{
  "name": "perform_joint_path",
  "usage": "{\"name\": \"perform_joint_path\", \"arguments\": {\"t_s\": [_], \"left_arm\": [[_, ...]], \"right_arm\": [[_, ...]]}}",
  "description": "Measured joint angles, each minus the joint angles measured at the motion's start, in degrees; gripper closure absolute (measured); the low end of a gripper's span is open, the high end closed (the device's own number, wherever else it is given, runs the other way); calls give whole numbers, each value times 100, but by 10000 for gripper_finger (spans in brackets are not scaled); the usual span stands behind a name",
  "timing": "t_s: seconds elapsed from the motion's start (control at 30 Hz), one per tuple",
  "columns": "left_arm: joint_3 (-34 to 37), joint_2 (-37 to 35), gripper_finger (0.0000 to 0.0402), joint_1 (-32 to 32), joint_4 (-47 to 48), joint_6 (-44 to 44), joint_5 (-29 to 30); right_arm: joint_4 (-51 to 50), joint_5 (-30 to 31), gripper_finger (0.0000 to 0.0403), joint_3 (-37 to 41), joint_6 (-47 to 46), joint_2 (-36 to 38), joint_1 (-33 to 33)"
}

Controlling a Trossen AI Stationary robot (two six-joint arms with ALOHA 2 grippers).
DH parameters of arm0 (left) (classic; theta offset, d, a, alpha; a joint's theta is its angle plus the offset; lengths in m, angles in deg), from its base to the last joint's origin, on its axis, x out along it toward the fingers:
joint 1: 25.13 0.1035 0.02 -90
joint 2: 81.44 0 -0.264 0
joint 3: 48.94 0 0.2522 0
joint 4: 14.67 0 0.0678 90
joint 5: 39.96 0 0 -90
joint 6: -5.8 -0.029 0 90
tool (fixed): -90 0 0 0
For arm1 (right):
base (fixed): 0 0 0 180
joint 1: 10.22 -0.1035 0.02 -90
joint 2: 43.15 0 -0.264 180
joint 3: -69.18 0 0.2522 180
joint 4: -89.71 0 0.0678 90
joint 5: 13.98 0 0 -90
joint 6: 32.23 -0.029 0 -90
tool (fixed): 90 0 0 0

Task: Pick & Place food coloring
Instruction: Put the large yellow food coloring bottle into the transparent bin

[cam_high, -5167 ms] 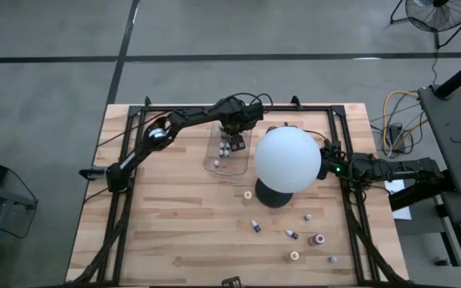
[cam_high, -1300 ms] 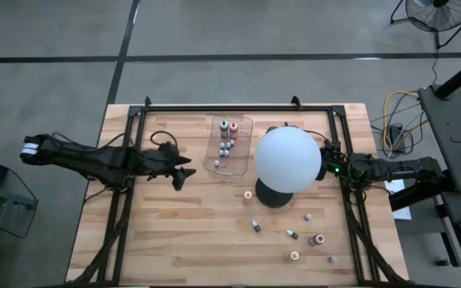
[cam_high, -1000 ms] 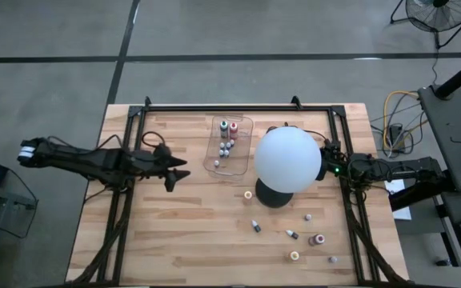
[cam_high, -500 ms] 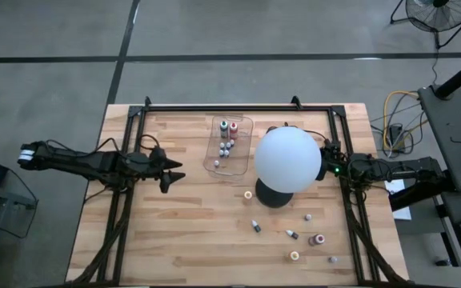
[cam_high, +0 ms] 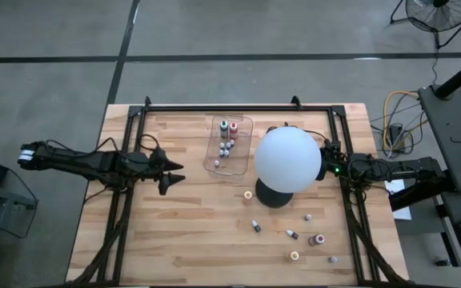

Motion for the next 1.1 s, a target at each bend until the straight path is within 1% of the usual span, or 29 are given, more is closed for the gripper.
{"name": "perform_joint_path", "arguments": {"t_s": [0.17,0.3,0.4,0.57,0.63,0.73,0.83,0.93,1.0,1.07,1.1], "left_arm": [[-346,246,168,0,-29,22,-73],[-882,723,168,2,-30,-110,-74],[-1503,1241,168,2,-23,-394,-76],[-3001,2339,168,2,105,-792,-73],[-3649,2805,168,2,486,-1057,-72],[-4647,3533,168,2,1308,-1406,-65],[-5604,4248,168,2,2200,-1417,106],[-6266,4728,168,-23,2824,-962,433],[-6603,4949,168,-84,3181,-501,808],[-6797,5105,168,-206,3446,-70,1142],[-6817,5192,168,-279,3559,97,1214]], "right_arm": [[0,0,101,2,0,0,0],[1,1,101,1,0,0,-1],[2,0,101,2,0,0,-2],[2,2,101,2,0,0,-1],[2,2,101,2,0,0,-2],[1,2,101,0,0,0,-2],[0,2,101,2,0,2,0],[1,2,101,2,0,2,-2],[2,3,101,2,0,2,-2],[-1,2,101,1,0,2,-2],[2,9,101,1,0,2,-1]]}}
